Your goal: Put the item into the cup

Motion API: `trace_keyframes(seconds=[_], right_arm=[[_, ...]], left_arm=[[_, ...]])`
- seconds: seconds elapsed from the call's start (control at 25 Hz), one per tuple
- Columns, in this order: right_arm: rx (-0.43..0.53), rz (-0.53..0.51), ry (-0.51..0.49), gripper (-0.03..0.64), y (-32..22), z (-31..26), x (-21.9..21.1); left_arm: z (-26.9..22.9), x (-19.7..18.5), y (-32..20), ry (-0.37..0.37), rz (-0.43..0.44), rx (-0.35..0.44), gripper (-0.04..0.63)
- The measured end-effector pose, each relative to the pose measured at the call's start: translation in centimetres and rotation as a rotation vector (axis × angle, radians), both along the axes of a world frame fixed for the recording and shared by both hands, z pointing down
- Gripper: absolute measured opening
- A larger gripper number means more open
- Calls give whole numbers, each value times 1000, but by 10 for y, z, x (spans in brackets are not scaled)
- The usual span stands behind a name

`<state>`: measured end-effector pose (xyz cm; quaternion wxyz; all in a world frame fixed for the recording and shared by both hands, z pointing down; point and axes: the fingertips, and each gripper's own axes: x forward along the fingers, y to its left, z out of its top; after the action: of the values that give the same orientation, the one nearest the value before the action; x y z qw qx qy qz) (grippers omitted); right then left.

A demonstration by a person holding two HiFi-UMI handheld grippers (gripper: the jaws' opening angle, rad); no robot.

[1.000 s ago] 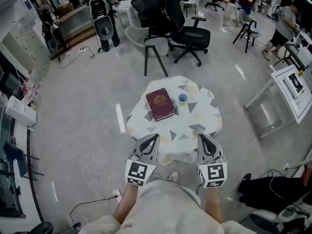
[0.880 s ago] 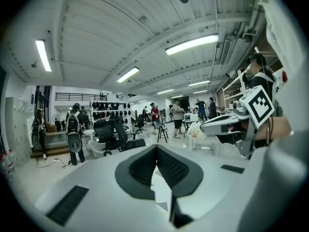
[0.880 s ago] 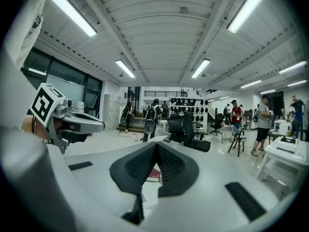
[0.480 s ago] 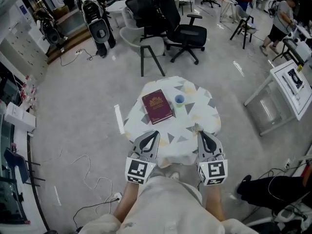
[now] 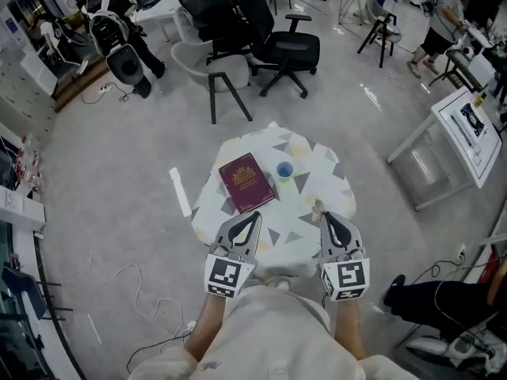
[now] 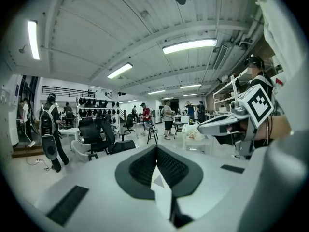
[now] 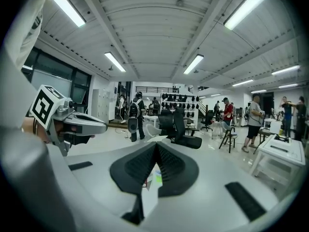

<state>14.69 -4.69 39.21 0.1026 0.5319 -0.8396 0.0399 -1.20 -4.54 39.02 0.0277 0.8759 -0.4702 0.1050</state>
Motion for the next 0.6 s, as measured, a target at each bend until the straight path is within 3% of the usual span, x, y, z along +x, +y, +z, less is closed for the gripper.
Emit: trace_keyframes(seconds=[0.6], right_arm=[[-146,93,78,5,-76,47,-43]], left_arm=[[49,-29,-90,53,152,-120,12]])
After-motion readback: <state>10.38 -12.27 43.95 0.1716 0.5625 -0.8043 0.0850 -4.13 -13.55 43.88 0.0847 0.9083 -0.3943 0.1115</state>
